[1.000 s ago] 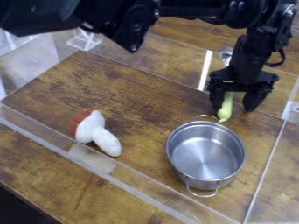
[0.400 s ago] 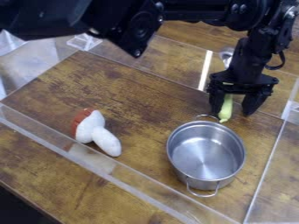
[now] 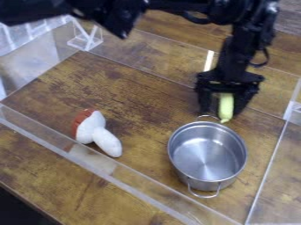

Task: Move the green spoon to the right

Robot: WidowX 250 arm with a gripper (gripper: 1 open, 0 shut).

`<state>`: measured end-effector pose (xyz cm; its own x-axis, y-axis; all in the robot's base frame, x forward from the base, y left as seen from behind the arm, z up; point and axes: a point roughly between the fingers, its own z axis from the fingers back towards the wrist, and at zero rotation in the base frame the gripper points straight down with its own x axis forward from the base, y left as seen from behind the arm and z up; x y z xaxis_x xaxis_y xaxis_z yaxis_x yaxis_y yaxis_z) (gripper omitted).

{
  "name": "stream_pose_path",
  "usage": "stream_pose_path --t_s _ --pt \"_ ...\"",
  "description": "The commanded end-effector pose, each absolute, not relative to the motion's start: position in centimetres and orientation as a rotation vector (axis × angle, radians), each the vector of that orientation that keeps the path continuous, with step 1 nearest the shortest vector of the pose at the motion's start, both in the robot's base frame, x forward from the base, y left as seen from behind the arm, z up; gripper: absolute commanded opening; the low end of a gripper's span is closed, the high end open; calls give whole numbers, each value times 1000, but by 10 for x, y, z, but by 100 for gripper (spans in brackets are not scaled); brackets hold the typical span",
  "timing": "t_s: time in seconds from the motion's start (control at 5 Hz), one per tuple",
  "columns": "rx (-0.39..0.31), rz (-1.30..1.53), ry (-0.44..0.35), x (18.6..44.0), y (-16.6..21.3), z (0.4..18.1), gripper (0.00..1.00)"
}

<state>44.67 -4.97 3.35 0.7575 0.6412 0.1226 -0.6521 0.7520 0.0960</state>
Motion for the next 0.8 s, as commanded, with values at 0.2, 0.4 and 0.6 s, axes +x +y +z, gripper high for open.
stream_pose_path --t_s 0.2,0.4,0.6 --pt "-16 663 -211 450 -18 135 100" --pt "-5 634 -210 457 -19 117 100" --pt "6 589 -205 454 -15 106 100"
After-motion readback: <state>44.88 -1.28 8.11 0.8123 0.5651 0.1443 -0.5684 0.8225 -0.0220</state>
